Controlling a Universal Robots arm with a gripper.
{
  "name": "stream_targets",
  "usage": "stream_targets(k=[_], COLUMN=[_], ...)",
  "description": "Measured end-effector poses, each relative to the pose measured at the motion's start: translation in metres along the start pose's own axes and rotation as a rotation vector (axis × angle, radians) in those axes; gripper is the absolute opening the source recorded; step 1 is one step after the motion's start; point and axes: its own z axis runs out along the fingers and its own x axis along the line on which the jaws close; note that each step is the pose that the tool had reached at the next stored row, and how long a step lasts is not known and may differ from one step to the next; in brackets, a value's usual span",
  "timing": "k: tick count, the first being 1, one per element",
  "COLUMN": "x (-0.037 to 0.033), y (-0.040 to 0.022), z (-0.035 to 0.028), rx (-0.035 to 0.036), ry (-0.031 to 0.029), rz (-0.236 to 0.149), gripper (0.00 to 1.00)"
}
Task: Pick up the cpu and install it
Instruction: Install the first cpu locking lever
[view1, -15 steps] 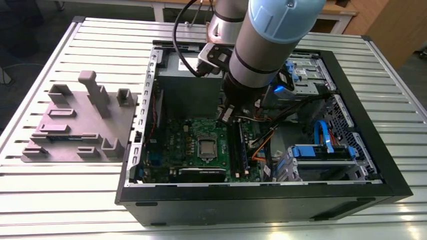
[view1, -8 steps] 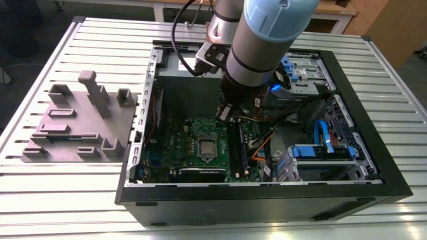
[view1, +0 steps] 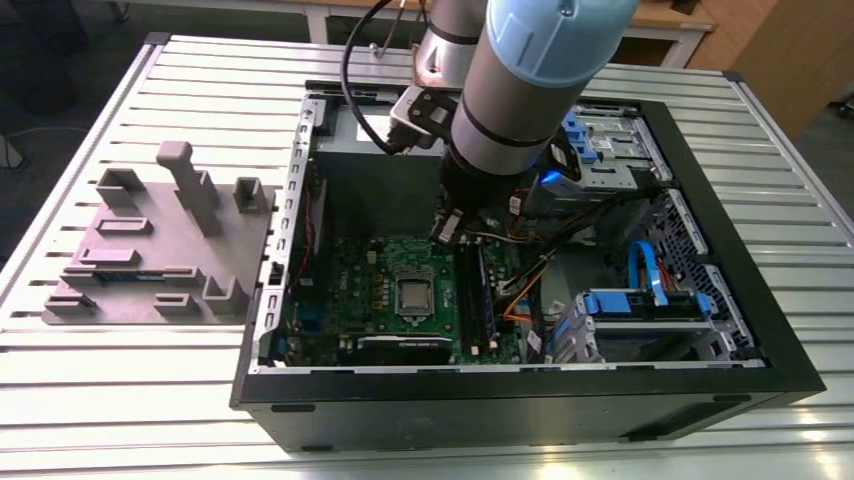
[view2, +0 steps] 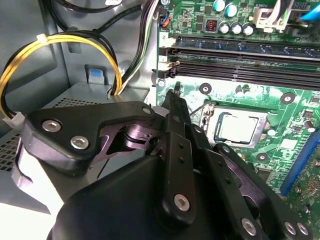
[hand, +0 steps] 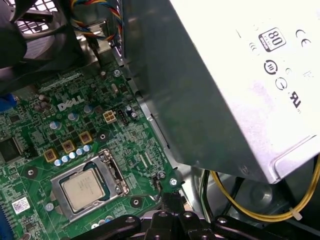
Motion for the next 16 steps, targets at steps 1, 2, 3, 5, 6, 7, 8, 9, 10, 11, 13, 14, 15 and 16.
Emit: stream_targets(k=[1, 2, 3, 5, 6, 7, 8, 9, 10, 11, 13, 14, 15, 16], x=[0.0004, 0.0007, 0.0009, 0.0013, 0.0014, 0.0014, 0.0014, 0.0014, 0.0014, 0.0015, 0.0020, 0.0023, 0.0027, 0.0033], y=[-0.0001, -0.0002, -0.0003, -0.0004, -0.0004, -0.0004, -0.0004, -0.0004, -0.0004, -0.0004, -0.0006, -0.0008, -0.0011, -0.0014], z=[-0.0001, -0.0002, -0.0002, -0.0002, -0.0002, -0.0002, -0.0003, -0.0003, -0.0003, -0.0003, -0.0003, -0.0005, -0.0006, -0.0008], rx=[0.0001, 0.0001, 0.0001, 0.0002, 0.0002, 0.0003, 0.0003, 0.0003, 0.0003, 0.0003, 0.0003, 0.0004, 0.0004, 0.0004], ry=[0.0000, 0.0001, 0.0001, 0.0002, 0.0003, 0.0003, 0.0004, 0.0004, 0.0004, 0.0004, 0.0004, 0.0005, 0.0007, 0.0007], rz=[0.000, 0.000, 0.000, 0.000, 0.000, 0.000, 0.000, 0.000, 0.000, 0.000, 0.000, 0.000, 0.000, 0.000], gripper=[0.10, 0.10, 0.10, 0.10, 0.10, 0.10, 0.10, 0.10, 0.10, 0.10, 0.10, 0.10, 0.10, 0.10])
